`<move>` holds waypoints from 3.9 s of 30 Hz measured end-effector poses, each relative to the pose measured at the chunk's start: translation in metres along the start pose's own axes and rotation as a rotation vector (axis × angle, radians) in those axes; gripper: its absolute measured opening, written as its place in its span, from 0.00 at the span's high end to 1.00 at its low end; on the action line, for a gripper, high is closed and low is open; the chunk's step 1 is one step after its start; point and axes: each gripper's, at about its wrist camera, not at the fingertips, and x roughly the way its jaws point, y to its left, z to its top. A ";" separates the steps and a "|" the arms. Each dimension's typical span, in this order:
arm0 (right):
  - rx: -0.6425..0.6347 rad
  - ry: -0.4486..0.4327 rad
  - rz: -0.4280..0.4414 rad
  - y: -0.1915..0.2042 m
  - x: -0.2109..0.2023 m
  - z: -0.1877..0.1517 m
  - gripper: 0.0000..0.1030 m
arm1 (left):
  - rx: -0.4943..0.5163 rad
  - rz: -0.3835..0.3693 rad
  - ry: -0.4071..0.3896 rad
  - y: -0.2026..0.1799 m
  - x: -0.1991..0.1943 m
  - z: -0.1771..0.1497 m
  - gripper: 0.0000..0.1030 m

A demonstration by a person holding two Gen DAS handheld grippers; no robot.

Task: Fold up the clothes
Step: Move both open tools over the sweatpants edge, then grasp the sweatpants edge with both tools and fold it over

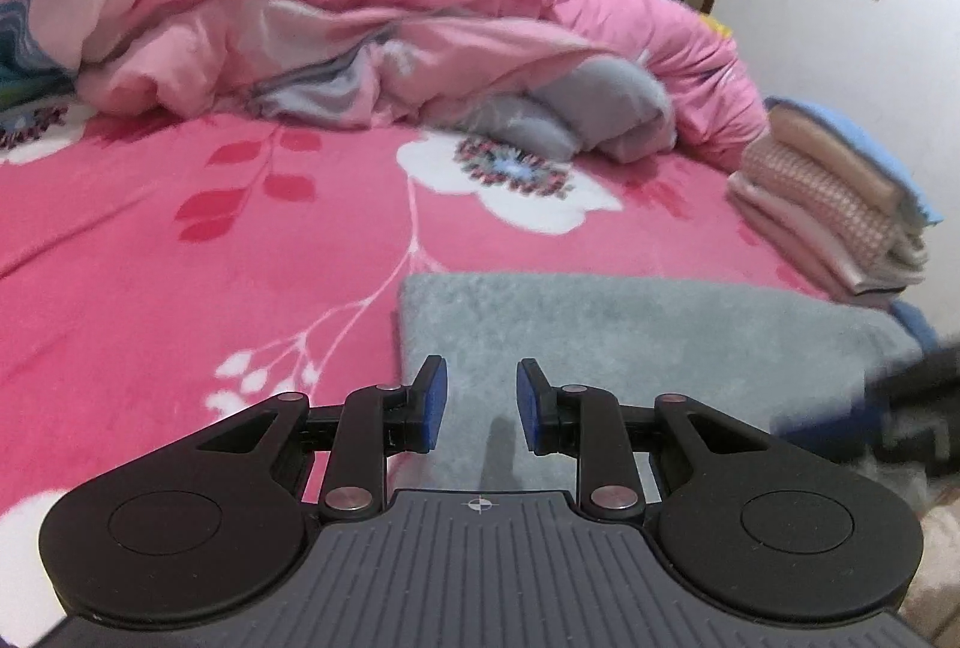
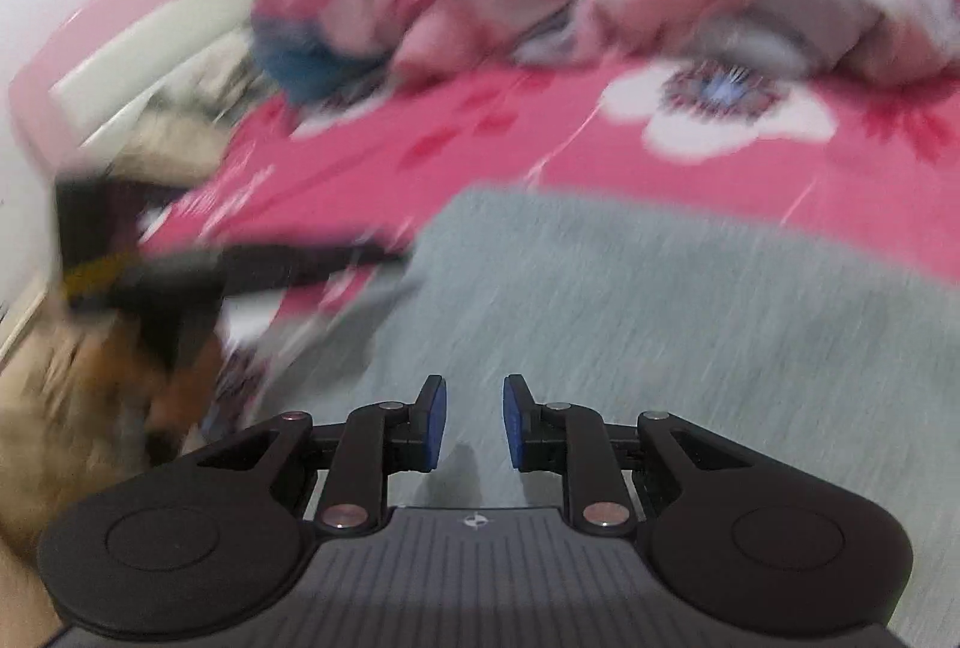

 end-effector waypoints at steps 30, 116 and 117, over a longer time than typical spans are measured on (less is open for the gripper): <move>0.132 -0.101 0.010 -0.004 -0.034 -0.093 0.77 | 0.055 0.106 -0.020 -0.018 -0.084 -0.004 0.54; 0.282 -0.287 0.056 0.003 -0.057 -0.111 0.97 | 0.428 -0.134 -0.063 -0.112 -0.043 -0.035 0.93; 0.305 -0.292 0.044 0.000 -0.049 -0.107 0.97 | 0.430 -0.135 -0.064 -0.112 -0.044 -0.035 0.93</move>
